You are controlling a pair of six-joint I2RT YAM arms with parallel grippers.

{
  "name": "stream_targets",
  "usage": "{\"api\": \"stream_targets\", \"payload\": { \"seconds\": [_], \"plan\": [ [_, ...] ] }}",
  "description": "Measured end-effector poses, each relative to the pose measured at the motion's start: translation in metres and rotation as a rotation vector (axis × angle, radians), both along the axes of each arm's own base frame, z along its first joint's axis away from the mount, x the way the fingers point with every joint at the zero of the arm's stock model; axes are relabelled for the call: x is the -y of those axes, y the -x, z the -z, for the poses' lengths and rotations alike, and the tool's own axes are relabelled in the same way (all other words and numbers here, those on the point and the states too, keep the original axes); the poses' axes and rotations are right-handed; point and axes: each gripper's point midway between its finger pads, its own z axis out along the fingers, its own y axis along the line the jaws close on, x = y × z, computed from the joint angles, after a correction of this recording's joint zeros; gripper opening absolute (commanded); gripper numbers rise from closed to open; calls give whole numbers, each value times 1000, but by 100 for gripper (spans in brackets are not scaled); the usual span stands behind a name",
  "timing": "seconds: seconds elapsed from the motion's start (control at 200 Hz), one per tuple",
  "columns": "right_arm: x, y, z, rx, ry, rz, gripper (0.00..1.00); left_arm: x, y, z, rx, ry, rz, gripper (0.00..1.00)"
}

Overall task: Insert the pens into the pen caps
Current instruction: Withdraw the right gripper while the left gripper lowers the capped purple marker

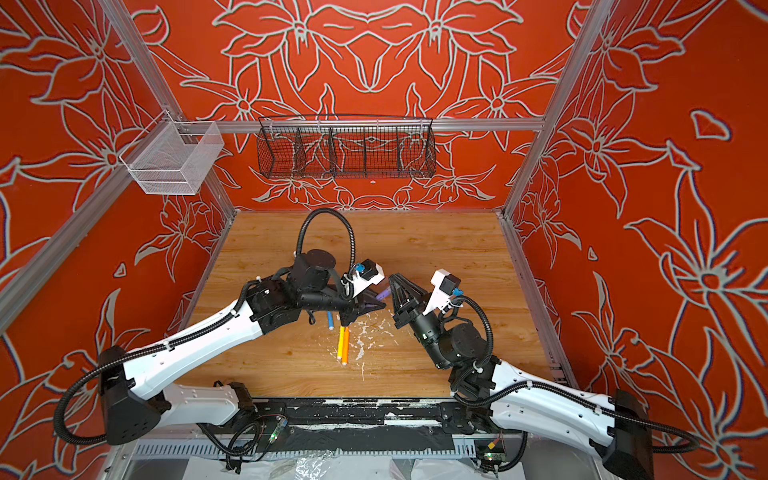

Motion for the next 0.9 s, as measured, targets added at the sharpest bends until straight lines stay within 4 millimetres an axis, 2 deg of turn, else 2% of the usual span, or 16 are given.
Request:
{"api": "stream_targets", "payload": {
  "seconds": [0.065,0.175,0.23,0.28,0.345,0.485,0.565,0.625,0.721,0.811,0.901],
  "plan": [
    [-3,4,3,-2,30,-18,33,-8,5,1,10,45,-11,0],
    [-18,15,36,-33,205,-75,49,-50,-33,-21,87,169,-250,0],
    [-19,16,50,-50,272,-80,56,-66,-39,-29,107,226,-327,0],
    [-17,16,55,-53,318,-78,62,-74,-35,-25,104,258,-361,0],
    [-12,17,55,-47,354,-65,68,-84,-34,-6,63,265,-420,0],
    [10,11,40,-39,389,37,73,-108,-43,68,-95,165,-606,0],
    [24,3,38,-42,432,119,77,-123,-45,97,-166,114,-702,0],
    [38,-6,40,-55,479,198,79,-133,-48,107,-199,108,-779,0],
    [64,-22,52,-99,558,330,81,-143,-53,109,-234,135,-868,0],
    [98,-41,68,-171,621,463,81,-150,-59,116,-278,157,-949,0],
    [134,-57,85,-254,657,579,81,-157,-63,137,-343,133,-1035,0]
  ]
}}
